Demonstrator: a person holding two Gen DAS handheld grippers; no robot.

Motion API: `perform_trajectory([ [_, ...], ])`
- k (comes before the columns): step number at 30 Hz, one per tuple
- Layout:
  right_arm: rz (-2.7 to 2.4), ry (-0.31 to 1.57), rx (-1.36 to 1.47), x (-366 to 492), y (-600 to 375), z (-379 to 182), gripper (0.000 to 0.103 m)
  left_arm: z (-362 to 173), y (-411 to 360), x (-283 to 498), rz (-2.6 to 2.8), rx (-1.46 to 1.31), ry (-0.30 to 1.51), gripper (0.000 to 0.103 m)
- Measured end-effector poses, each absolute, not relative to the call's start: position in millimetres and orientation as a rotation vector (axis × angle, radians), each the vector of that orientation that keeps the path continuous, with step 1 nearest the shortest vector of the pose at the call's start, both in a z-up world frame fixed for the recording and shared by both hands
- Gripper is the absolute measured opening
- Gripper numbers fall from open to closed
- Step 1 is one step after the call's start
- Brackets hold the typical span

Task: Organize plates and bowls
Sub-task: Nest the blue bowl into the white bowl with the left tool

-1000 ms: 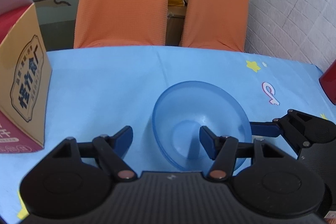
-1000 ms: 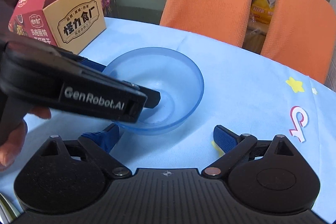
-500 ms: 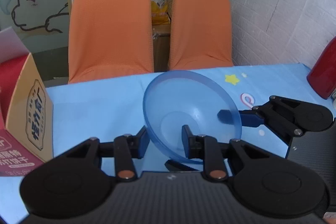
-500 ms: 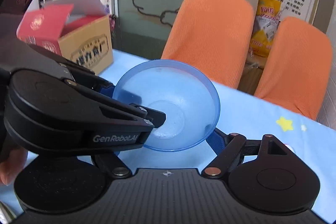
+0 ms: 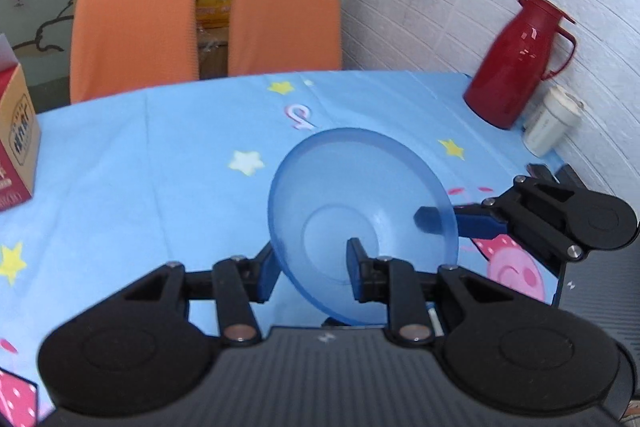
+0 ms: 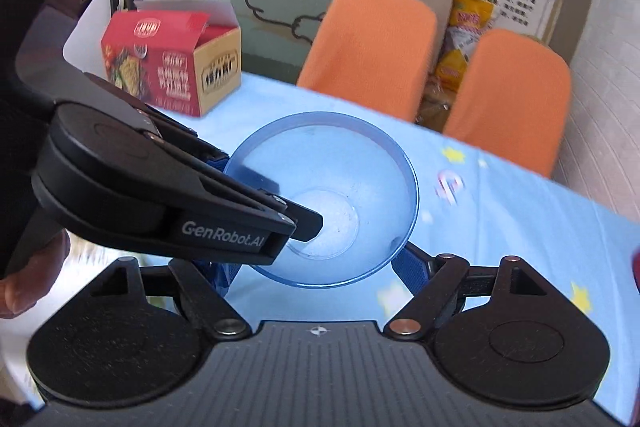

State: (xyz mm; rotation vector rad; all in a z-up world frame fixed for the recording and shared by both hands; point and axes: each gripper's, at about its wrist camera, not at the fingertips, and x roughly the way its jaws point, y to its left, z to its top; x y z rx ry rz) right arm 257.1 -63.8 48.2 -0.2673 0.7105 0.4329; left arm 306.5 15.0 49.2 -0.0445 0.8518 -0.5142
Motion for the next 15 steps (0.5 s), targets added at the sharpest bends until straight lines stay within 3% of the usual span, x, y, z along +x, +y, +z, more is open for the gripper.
perform_trajectory([
  [11, 0.385, 0.774, -0.188, 172.8, -109.0, 12.6, 0.069, 11.9, -27.1, 235.0, -0.549, 0.027, 0.928, 0.033],
  [12, 0.392, 0.779, -0.173, 171.6, -110.4, 9.2, 0.069, 9.0, -26.5, 232.7, -0.532, 0.049, 0.929, 0.038],
  [13, 0.403, 0.787, -0.162, 172.2, -111.4, 6.0, 0.069, 7.6, -25.8, 233.4, -0.523, 0.055, 0.922, 0.052],
  [14, 0.412, 0.786, -0.153, 170.7, -112.9, 3.7, 0.069, 8.1, -24.5, 231.6, -0.520, 0.061, 0.914, 0.072],
  [15, 0.405, 0.776, -0.156, 166.3, -115.0, 3.9, 0.070, 10.1, -22.3, 230.1, -0.528, 0.063, 0.902, 0.074],
])
